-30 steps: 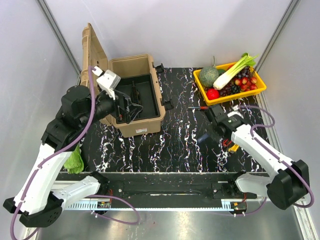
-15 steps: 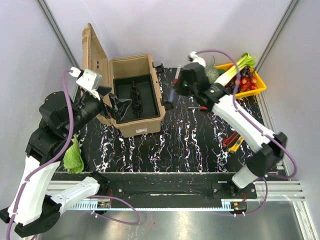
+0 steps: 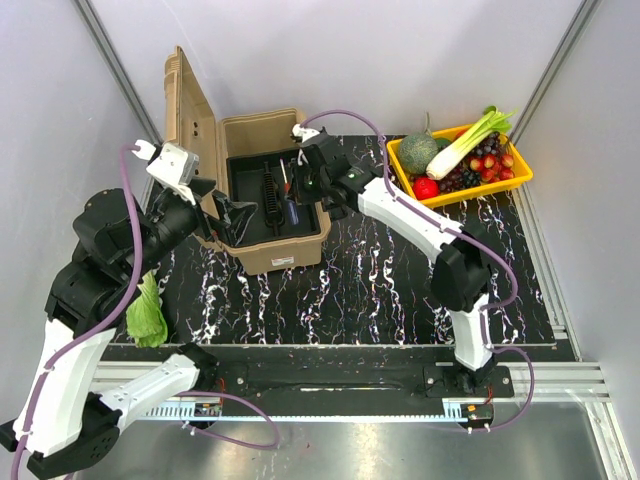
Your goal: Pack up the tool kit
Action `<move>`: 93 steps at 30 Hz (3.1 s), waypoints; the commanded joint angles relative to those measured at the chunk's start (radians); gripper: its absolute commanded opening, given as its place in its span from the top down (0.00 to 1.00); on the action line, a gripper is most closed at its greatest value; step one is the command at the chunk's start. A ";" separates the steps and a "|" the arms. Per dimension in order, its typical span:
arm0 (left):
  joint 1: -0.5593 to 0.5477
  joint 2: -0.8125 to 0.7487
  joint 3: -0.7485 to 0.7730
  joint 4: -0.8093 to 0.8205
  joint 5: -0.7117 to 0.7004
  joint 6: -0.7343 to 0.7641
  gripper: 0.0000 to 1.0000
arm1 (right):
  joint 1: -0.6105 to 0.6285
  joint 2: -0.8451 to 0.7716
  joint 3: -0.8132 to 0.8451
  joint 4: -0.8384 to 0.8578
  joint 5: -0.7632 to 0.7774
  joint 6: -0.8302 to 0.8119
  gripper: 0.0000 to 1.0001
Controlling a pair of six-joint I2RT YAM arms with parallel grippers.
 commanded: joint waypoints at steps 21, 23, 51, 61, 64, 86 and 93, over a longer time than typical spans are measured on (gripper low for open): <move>-0.003 -0.019 0.010 0.010 -0.054 -0.019 0.01 | 0.007 0.145 0.214 -0.106 0.079 -0.021 0.66; -0.003 -0.019 0.010 0.010 -0.054 -0.019 0.01 | 0.007 0.137 0.220 -0.106 0.074 -0.021 0.61; -0.003 -0.016 0.008 0.010 -0.053 -0.011 0.01 | -0.303 -0.255 -0.403 -0.178 0.568 0.632 0.15; -0.003 -0.022 0.010 0.008 -0.059 -0.006 0.01 | -0.352 -0.064 -0.340 -0.224 0.576 0.959 0.14; -0.002 -0.026 0.010 0.000 -0.100 0.000 0.01 | -0.372 0.024 -0.260 -0.270 0.541 1.030 0.19; -0.003 -0.037 0.007 0.010 -0.228 0.032 0.01 | -0.408 0.208 -0.177 -0.408 0.565 1.277 0.58; -0.002 -0.054 0.007 0.022 -0.260 0.031 0.01 | -0.431 0.216 -0.173 -0.422 0.538 1.306 0.60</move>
